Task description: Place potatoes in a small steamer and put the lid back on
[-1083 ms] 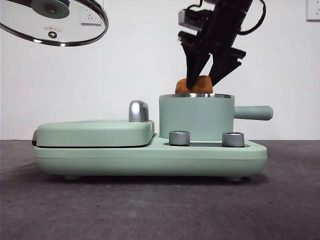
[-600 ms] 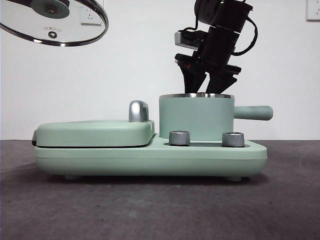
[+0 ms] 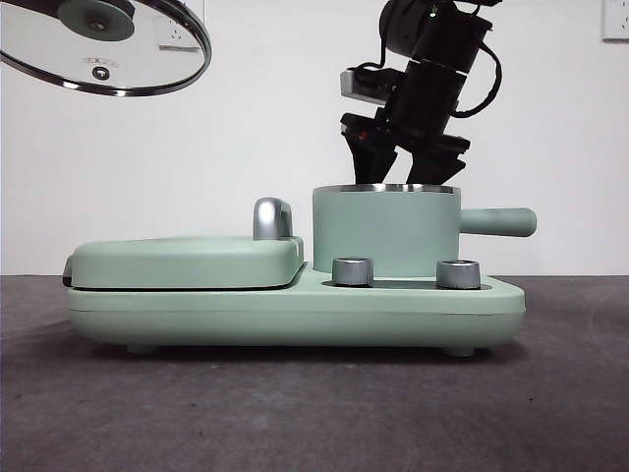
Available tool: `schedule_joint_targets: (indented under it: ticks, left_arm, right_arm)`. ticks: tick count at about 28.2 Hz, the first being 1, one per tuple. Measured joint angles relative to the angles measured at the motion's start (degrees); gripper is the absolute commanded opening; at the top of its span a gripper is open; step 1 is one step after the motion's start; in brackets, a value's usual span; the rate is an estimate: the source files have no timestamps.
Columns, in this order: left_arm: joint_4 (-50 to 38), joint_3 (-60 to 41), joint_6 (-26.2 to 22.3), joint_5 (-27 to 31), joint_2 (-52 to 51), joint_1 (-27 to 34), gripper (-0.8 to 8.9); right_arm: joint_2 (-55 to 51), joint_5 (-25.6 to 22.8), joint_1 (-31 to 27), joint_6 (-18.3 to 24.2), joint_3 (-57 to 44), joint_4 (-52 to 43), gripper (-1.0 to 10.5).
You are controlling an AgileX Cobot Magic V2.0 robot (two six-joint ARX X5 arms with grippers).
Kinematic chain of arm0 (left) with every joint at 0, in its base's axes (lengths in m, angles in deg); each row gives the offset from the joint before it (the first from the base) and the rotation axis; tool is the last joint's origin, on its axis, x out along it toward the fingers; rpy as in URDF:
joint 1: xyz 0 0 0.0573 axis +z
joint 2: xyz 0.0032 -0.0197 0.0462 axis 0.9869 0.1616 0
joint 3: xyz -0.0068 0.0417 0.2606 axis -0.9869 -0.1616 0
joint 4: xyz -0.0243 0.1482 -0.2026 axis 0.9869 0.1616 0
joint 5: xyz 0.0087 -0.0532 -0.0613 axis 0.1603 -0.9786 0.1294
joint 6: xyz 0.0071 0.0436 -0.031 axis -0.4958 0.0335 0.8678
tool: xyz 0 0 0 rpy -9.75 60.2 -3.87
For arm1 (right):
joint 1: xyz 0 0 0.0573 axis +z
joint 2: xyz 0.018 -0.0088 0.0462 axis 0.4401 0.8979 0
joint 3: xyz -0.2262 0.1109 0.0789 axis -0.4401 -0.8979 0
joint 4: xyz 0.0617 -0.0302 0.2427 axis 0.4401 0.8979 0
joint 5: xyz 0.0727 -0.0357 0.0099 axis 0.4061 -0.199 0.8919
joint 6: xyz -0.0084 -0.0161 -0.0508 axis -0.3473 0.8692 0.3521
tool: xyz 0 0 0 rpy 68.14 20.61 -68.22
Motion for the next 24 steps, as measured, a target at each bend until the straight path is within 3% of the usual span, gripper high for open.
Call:
schedule_joint_targets:
  ticks: [10, 24]
  left_arm:
    - [0.6, 0.0, 0.0, 0.0, 0.0, 0.0, 0.10]
    - [1.6, 0.0, 0.0, 0.0, 0.0, 0.0, 0.10]
  right_arm:
    - [-25.7, 0.1, 0.8, -3.1, -0.4, 3.1, 3.4]
    - [-55.4, 1.0, 0.8, -4.5, -34.6, -8.9, 3.4]
